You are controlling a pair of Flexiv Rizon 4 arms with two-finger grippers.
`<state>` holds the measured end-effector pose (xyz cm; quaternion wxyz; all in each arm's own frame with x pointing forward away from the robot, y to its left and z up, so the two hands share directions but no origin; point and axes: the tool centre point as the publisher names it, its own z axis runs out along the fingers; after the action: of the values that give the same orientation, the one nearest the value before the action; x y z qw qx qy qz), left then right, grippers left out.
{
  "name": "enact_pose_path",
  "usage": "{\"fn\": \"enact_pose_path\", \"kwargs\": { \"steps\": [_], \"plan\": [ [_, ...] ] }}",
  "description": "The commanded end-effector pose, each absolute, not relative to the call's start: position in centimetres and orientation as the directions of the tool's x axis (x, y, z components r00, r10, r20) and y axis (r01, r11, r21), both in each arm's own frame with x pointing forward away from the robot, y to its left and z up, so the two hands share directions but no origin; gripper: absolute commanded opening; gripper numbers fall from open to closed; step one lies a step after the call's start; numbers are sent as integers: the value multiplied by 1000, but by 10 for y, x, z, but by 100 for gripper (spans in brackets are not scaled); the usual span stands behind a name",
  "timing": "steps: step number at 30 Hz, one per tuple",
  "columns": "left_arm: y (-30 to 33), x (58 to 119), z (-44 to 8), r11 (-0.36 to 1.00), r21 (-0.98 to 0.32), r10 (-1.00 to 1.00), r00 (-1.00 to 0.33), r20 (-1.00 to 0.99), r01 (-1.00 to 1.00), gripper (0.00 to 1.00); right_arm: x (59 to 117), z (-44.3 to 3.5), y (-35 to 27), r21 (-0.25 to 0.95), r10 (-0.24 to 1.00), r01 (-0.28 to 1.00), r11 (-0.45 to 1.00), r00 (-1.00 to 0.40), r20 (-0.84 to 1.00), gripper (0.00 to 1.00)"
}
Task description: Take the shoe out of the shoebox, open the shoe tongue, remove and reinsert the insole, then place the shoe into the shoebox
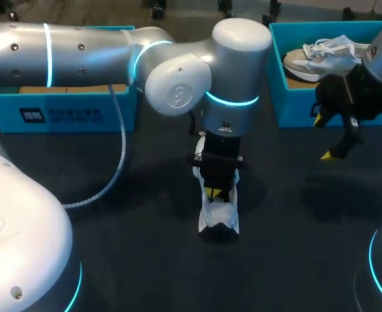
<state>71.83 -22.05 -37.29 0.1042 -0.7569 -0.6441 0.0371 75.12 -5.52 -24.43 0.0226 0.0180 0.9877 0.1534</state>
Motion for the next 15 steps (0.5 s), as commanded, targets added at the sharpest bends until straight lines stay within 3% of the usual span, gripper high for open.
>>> {"fn": "enact_pose_path", "kwargs": {
  "steps": [1,8,15],
  "plan": [
    [-224,719,-388,-148,-214,983,166,73,966,0,751,-245,-55,303,43,29,953,-998,-40,100],
    [-225,716,-400,-112,-205,992,122,34,972,0,751,-245,-55,303,43,29,953,-998,-40,100],
    [-219,725,-372,-143,-113,989,146,23,983,0,751,-245,-55,303,43,29,953,-998,-40,100]
  ]
}}
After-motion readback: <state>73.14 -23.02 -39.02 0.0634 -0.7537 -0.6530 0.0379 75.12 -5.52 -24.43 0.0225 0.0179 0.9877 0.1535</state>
